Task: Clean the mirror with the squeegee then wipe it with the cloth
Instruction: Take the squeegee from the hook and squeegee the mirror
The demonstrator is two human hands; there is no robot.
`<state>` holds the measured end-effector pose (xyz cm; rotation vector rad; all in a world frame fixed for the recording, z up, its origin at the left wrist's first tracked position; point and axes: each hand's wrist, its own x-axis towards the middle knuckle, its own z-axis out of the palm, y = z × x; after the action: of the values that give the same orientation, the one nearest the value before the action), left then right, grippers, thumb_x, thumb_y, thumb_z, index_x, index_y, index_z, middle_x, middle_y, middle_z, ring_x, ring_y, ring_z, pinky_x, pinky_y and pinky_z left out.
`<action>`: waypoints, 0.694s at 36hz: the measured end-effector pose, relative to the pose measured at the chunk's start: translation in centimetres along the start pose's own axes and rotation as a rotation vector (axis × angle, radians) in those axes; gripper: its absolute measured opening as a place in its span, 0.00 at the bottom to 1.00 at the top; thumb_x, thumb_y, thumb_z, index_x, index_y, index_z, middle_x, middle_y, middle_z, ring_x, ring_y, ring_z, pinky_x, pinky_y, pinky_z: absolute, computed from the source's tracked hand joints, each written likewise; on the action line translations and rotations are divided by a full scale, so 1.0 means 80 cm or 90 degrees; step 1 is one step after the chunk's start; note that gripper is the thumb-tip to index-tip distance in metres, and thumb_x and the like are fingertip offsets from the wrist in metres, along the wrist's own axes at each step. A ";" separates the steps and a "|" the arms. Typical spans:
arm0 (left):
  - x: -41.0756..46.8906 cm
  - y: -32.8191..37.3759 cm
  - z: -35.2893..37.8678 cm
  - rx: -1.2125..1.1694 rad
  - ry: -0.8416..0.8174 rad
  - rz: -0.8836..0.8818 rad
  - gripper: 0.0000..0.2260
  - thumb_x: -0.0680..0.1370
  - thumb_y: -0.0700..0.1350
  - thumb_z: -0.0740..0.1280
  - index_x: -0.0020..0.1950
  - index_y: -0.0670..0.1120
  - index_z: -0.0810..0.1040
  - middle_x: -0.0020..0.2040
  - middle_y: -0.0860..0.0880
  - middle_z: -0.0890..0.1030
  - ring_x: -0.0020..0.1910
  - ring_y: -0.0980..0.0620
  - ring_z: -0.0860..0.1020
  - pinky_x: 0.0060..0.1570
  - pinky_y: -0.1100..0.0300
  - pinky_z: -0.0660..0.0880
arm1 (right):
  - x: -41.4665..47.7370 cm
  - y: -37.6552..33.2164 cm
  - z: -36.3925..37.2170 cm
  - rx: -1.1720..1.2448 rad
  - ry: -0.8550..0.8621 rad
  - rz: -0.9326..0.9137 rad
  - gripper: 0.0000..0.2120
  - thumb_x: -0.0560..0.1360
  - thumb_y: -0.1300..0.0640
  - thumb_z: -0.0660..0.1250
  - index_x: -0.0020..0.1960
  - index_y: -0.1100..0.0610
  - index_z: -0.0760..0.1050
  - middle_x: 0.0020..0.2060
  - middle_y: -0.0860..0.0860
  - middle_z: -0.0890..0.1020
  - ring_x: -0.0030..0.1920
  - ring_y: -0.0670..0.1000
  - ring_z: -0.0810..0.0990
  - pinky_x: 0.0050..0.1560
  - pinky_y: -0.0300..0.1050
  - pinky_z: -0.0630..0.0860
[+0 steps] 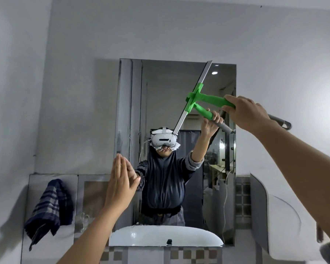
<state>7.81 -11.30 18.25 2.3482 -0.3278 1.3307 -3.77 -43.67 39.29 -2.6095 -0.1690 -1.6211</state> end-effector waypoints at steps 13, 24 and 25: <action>0.000 0.000 -0.003 0.015 -0.004 0.014 0.39 0.76 0.53 0.64 0.73 0.35 0.43 0.75 0.41 0.42 0.73 0.49 0.41 0.69 0.57 0.43 | -0.034 0.023 0.016 0.047 0.004 0.098 0.09 0.80 0.53 0.54 0.56 0.54 0.70 0.40 0.55 0.75 0.42 0.57 0.72 0.40 0.48 0.65; -0.002 -0.004 -0.005 -0.022 -0.016 0.031 0.41 0.75 0.51 0.66 0.73 0.37 0.42 0.75 0.42 0.41 0.73 0.49 0.40 0.70 0.57 0.44 | -0.068 -0.008 0.049 0.153 0.035 0.210 0.10 0.79 0.51 0.54 0.56 0.54 0.69 0.41 0.59 0.77 0.38 0.59 0.75 0.33 0.44 0.65; -0.002 -0.004 -0.005 -0.030 -0.015 0.032 0.40 0.75 0.51 0.66 0.73 0.37 0.41 0.74 0.44 0.39 0.73 0.50 0.40 0.70 0.57 0.44 | -0.071 -0.012 0.054 0.174 0.039 0.221 0.11 0.79 0.52 0.54 0.57 0.54 0.69 0.41 0.58 0.77 0.37 0.59 0.75 0.33 0.44 0.65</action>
<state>7.55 -10.80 18.20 2.3330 -0.4242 1.3041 -2.58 -42.57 32.28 -2.2336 0.0601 -1.4413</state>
